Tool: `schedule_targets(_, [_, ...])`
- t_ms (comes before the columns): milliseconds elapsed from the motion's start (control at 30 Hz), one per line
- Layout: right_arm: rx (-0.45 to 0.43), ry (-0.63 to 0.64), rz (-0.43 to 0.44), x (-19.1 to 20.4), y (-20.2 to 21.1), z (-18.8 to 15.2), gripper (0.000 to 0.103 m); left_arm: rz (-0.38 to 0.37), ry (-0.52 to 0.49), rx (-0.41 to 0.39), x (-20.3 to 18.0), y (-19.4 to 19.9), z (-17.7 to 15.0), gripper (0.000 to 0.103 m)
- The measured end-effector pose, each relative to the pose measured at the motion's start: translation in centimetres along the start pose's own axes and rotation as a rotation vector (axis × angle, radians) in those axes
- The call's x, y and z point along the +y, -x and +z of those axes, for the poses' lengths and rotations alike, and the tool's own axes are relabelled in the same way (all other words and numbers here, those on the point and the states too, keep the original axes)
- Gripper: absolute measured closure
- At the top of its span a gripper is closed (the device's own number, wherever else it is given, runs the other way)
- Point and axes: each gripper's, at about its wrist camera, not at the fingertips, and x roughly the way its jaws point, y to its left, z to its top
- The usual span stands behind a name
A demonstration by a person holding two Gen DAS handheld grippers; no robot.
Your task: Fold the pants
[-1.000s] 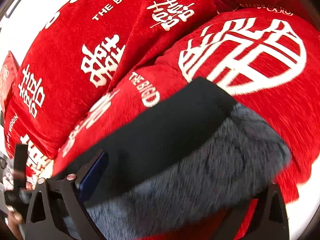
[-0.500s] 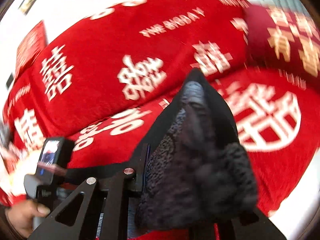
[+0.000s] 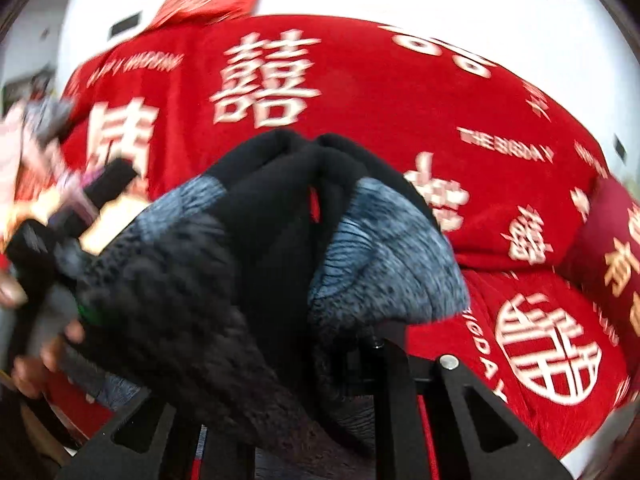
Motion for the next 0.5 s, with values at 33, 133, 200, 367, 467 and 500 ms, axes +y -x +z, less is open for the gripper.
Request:
schedule_targets(33, [0.013,0.039,-0.001,1.5,-0.5,-0.5,0.086,0.005,0.006,-0.001,0.8,0.0,-0.3,0.0])
schedule_targets(133, [0.076,0.166,-0.012,6.2,-2.7,-2.4,0.086,0.031,0.032,-0.017,3.5,0.2,-1.4,0.0])
schedule_targets(200, [0.122,0.234,-0.029,8.5,-4.1,-3.8,0.086,0.03,0.068,-0.024,5.1,0.2,-1.8,0.0])
schedule_targets(367, [0.205,0.388,-0.104,12.7,-6.8,-7.2,0.086,-0.014,0.111,-0.041,7.0,0.5,-2.5,0.0])
schedule_targets(467, [0.211,0.452,-0.159,13.8,-6.8,-7.7,0.08,-0.012,0.098,-0.046,6.8,0.4,-2.6,0.0])
schedule_targets(500, [0.219,0.471,-0.169,14.1,-6.7,-7.8,0.074,-0.017,0.097,-0.048,6.6,0.4,-2.6,0.0])
